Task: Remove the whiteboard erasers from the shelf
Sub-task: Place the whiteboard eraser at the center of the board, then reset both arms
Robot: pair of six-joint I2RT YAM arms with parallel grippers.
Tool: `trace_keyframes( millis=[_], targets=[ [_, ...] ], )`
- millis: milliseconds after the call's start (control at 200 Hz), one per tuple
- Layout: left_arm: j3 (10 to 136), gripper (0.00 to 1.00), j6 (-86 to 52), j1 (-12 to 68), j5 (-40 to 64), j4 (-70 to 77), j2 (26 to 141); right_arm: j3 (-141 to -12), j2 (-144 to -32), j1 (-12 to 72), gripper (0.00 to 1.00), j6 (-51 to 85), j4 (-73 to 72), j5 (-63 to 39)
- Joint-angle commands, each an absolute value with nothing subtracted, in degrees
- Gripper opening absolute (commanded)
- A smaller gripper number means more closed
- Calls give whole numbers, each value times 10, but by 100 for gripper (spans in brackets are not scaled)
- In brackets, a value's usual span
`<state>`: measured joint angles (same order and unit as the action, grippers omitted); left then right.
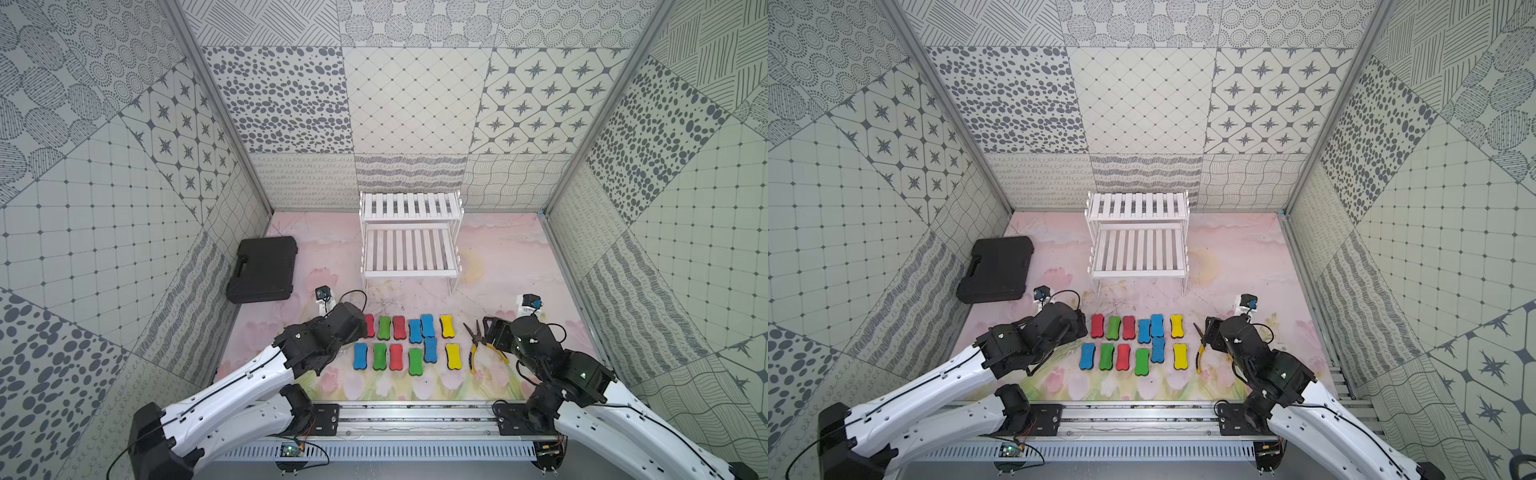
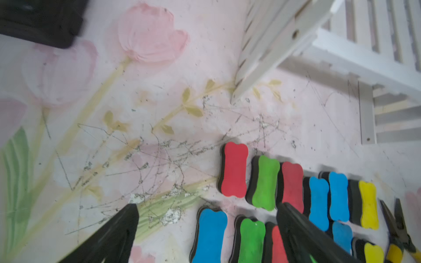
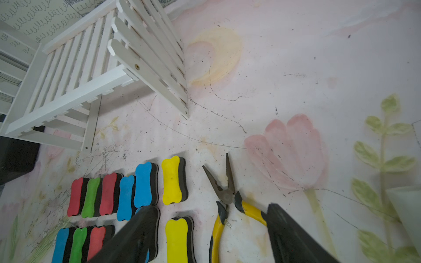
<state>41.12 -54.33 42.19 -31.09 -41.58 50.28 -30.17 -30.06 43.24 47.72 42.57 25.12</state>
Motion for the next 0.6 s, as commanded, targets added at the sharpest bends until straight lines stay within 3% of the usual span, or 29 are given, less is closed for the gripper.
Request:
trace_keyframes(
  millis=[0,230,420,595],
  targets=[
    [417,100,-425,360,-362,-354,515,-306,-311,430,86,479,398,266],
    [481,100,-315,319,-439,-230,644,-307,-329,430,91,479,376,278],
    [478,99,-168,181,-321,-82,715,-322,-328,430,92,470,373,280],
    [409,100,-87,108,-285,22,741,-319,-327,429,92,469,371,277]
  ],
)
